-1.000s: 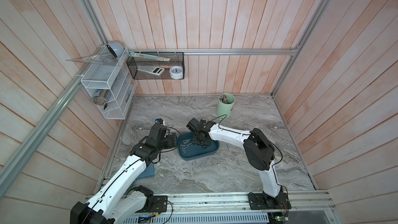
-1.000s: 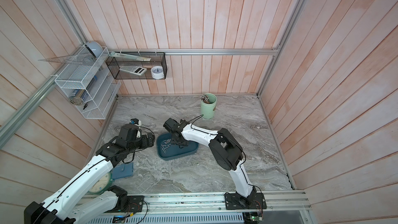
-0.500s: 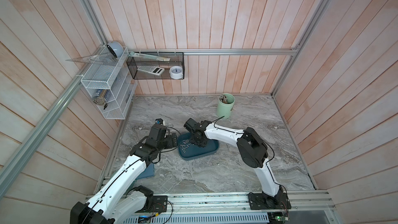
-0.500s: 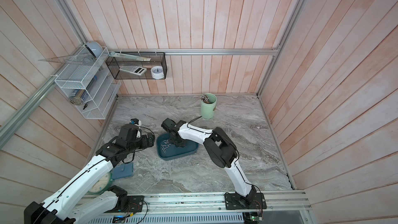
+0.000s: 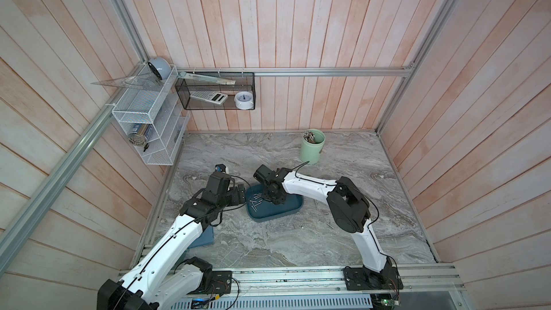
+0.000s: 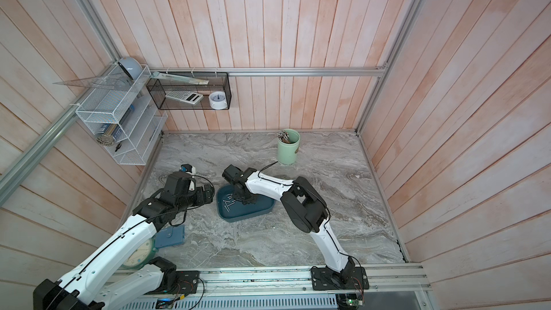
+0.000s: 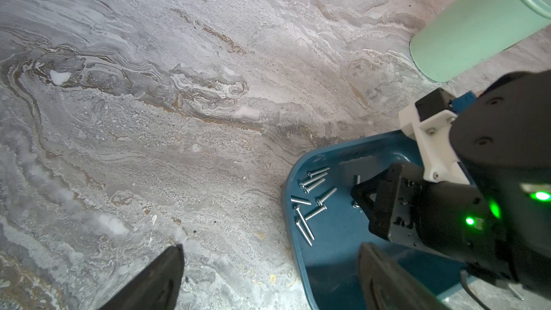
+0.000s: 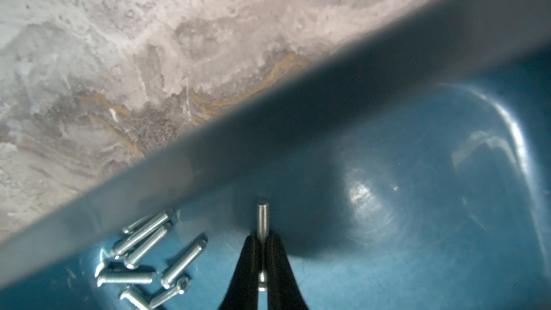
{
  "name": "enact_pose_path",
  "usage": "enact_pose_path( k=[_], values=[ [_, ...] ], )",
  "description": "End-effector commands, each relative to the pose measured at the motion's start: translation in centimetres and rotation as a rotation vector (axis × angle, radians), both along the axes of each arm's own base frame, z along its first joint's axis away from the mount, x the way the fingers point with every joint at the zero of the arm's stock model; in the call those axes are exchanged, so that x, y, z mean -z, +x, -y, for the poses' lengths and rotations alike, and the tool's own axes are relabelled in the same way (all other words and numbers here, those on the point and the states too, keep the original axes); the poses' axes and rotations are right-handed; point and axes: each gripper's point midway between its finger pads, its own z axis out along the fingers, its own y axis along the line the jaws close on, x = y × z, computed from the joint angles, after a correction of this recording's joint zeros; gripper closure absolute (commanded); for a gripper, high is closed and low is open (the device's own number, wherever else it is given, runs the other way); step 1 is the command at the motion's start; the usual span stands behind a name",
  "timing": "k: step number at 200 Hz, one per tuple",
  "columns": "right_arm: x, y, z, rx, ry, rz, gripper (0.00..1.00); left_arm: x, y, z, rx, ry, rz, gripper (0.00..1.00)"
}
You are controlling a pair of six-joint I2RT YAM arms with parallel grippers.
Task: Take out the screws from the storage box
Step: Pick up the screw from the storage box.
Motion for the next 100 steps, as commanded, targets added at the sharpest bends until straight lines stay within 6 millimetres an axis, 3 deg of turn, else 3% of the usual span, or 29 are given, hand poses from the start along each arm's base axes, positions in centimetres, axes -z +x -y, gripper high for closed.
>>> enact_pose_path(
  k=[1,18,50,100],
  values=[
    [2.0,-0.1,0.8,-0.071,-0.051,-0.039,0.94,-0.3,0.1,-0.3,0.0,0.014,0.024,0.04],
    [2.0,0.5,1.1,-0.142,-0.073,-0.042,0.94,-0.2,0.1,-0.3,-0.001,0.015,0.024,0.04],
    [1.3,1.5,3.4,-0.254,-0.253,-0.008,0.91,-0.2,0.1,-0.3,-0.001,0.016,0.024,0.04],
    [3.9,0.0,4.3,-0.316,-0.276,-0.096,0.81,-0.2,0.1,-0.4,-0.004,0.02,0.024,0.04]
  ],
)
